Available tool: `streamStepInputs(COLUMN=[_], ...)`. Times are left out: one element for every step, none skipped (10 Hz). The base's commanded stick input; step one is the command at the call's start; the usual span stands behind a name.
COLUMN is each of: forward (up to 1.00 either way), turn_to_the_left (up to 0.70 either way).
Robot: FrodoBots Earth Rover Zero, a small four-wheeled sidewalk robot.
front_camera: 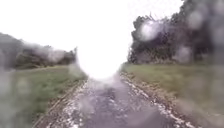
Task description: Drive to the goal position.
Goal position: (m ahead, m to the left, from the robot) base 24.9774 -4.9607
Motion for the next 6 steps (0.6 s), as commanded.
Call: streamStepInputs(forward=[0.85,0.85,0.85,0.85,0.85,0.85], turn_to_the_left=[0.00,0.00,0.00,0.00,0.22,0.09])
